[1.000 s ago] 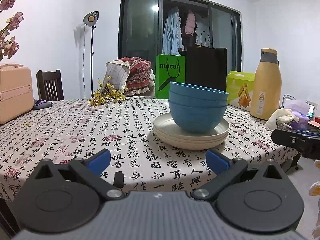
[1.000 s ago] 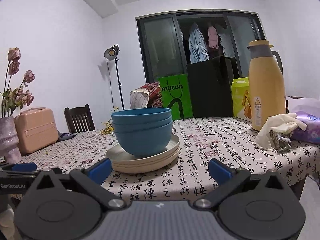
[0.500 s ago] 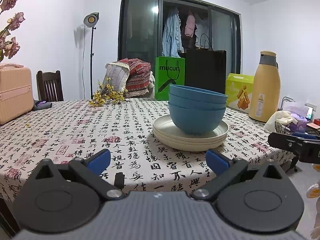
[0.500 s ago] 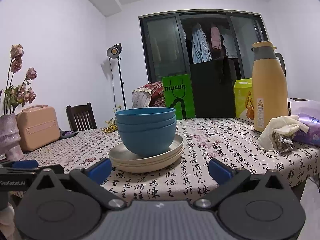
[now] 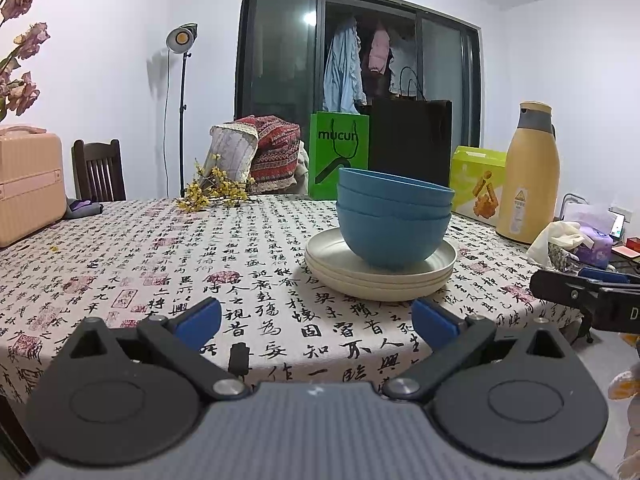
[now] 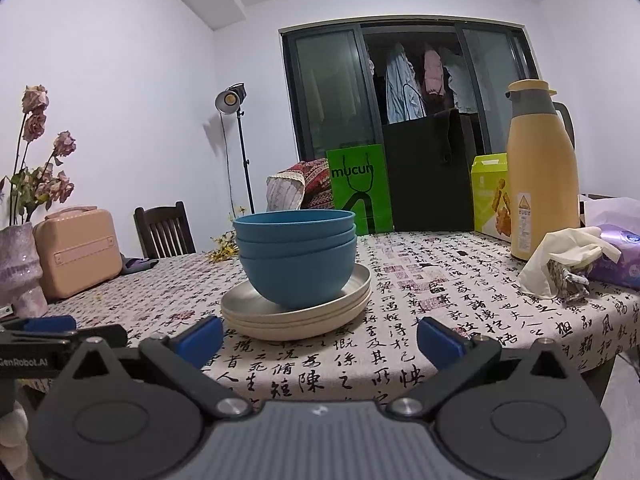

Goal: Organize plates and bowls

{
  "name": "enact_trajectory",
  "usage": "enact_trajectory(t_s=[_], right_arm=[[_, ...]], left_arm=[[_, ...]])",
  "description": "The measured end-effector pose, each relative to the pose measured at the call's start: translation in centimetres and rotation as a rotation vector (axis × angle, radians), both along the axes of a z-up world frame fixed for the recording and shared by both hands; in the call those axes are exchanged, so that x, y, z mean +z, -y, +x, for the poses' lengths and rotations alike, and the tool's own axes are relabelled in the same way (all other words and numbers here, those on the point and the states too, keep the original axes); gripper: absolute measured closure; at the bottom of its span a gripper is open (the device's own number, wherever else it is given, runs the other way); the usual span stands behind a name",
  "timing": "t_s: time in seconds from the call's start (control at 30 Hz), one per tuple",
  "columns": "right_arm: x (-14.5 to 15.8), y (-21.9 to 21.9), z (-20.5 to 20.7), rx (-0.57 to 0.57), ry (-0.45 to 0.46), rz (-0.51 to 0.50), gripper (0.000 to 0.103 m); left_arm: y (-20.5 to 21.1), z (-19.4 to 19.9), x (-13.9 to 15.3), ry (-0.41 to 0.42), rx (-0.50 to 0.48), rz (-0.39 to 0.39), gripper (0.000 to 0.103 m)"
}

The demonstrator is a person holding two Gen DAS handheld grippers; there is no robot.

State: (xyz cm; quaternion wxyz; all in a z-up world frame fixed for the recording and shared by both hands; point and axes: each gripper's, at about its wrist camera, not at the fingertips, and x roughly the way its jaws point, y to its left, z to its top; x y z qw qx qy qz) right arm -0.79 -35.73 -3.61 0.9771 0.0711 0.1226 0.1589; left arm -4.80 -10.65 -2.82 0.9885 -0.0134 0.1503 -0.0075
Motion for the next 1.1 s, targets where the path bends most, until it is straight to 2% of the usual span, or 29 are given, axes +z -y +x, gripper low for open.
enact_trajectory(t_s=[1.1], right_arm=[[-0.41, -0.42, 0.18, 0.018, -0.013, -0.001, 0.000]], left_arm=[[-0.20, 0.13, -0.13, -0.016, -0.003, 0.000, 0.000]])
